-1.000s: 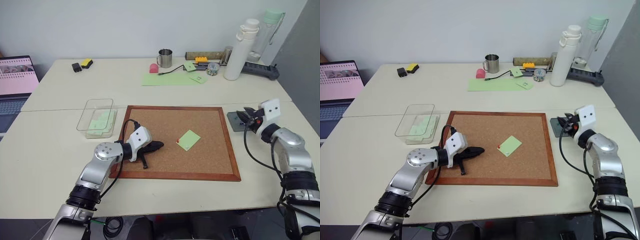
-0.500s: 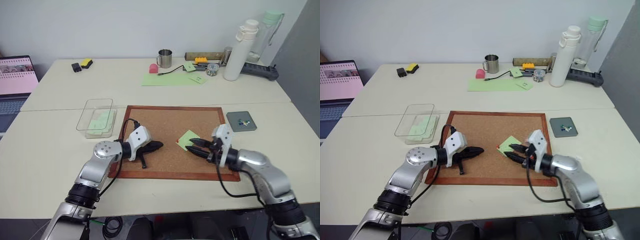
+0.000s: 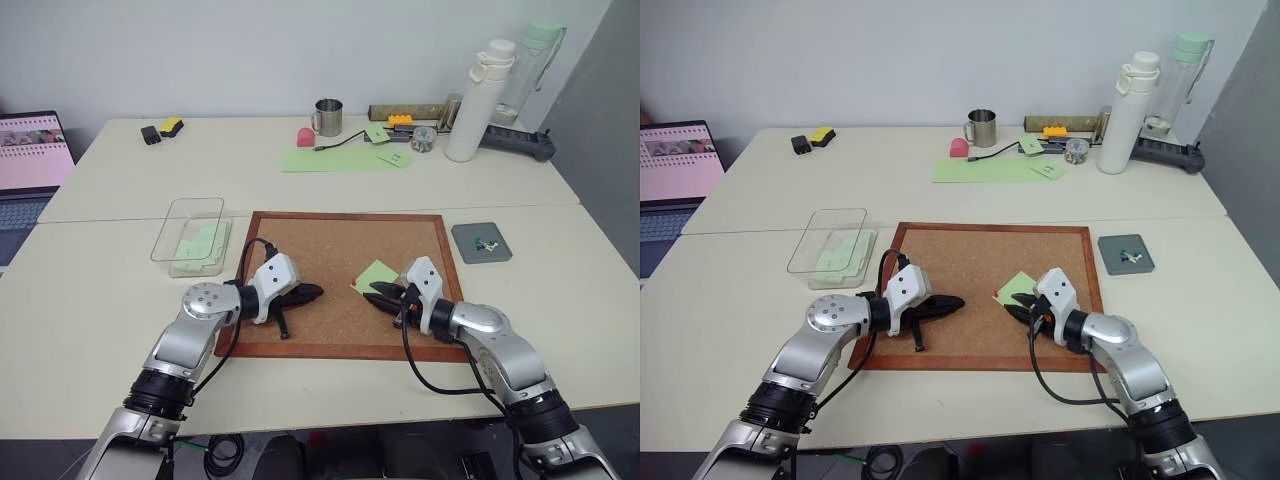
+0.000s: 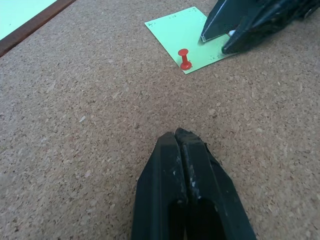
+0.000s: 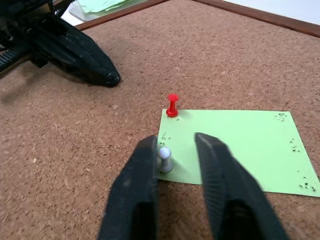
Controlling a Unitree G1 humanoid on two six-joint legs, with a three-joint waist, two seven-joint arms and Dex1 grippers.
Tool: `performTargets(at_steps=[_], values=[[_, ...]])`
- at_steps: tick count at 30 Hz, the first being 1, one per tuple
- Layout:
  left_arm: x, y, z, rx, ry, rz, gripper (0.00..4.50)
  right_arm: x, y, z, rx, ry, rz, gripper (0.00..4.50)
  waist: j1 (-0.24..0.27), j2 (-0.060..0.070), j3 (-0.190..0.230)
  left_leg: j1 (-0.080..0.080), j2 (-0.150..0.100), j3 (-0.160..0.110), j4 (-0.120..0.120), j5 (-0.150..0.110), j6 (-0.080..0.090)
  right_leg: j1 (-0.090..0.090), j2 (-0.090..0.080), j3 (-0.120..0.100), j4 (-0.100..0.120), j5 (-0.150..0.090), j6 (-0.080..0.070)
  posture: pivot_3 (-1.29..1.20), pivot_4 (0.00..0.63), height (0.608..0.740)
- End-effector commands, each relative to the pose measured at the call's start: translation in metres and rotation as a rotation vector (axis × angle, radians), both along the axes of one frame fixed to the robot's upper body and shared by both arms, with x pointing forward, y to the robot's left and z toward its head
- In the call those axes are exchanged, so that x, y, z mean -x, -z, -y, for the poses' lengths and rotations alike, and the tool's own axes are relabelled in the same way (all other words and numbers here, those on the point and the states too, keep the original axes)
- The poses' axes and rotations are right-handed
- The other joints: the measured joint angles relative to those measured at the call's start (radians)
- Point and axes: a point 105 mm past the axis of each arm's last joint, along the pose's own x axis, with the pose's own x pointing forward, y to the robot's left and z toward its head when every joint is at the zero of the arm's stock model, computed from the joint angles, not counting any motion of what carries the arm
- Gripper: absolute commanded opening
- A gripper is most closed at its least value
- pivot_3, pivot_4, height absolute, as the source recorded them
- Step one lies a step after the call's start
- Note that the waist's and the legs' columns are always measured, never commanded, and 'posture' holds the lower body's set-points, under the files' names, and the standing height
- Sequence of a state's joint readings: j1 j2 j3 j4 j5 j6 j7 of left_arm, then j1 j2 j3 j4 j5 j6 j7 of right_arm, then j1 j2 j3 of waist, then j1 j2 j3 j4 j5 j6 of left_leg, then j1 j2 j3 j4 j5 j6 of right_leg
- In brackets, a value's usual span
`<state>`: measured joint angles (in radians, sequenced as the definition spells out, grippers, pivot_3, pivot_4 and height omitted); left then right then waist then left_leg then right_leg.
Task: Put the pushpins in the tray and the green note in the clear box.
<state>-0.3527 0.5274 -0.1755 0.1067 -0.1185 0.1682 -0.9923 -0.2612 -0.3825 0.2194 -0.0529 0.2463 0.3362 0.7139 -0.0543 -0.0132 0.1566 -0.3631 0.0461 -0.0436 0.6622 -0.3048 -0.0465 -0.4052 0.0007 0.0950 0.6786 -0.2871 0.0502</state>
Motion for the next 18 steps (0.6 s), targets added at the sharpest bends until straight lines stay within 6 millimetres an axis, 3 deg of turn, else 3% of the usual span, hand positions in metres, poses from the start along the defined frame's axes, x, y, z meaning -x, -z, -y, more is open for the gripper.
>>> performTargets(at_steps=[1,6,13,18], values=[[0.007,0.020,-0.010,-0.049,-0.022,-0.083,0.00,-0.001,-0.004,-0.001,-0.018,0.002,0.010,0.13,0.000,0.000,0.000,0.000,0.000,0.000,0.000,0.000,0.000,0.000,0.000,0.000,0.000,0.000,0.000,0.00,0.150,0.740],[0.004,0.019,-0.010,-0.045,-0.025,-0.078,0.00,0.002,-0.011,-0.007,-0.052,-0.022,0.019,0.04,0.000,0.000,0.000,0.000,0.000,0.000,0.000,0.000,0.000,0.000,0.000,0.000,0.000,0.000,0.000,0.00,0.150,0.740],[0.004,0.020,-0.009,-0.043,-0.023,-0.081,0.00,0.013,-0.060,-0.014,-0.200,-0.072,0.135,0.04,0.000,0.000,0.000,0.000,0.000,-0.001,0.000,0.000,0.000,0.000,0.000,0.000,0.000,0.000,0.000,0.00,0.150,0.740],[0.002,0.021,-0.008,-0.040,-0.026,-0.086,0.00,0.012,-0.062,-0.002,-0.188,-0.018,0.122,0.04,0.002,-0.001,0.000,-0.001,-0.001,-0.004,0.000,0.000,0.000,0.000,0.000,-0.002,0.000,0.000,0.000,0.00,0.150,0.740]])
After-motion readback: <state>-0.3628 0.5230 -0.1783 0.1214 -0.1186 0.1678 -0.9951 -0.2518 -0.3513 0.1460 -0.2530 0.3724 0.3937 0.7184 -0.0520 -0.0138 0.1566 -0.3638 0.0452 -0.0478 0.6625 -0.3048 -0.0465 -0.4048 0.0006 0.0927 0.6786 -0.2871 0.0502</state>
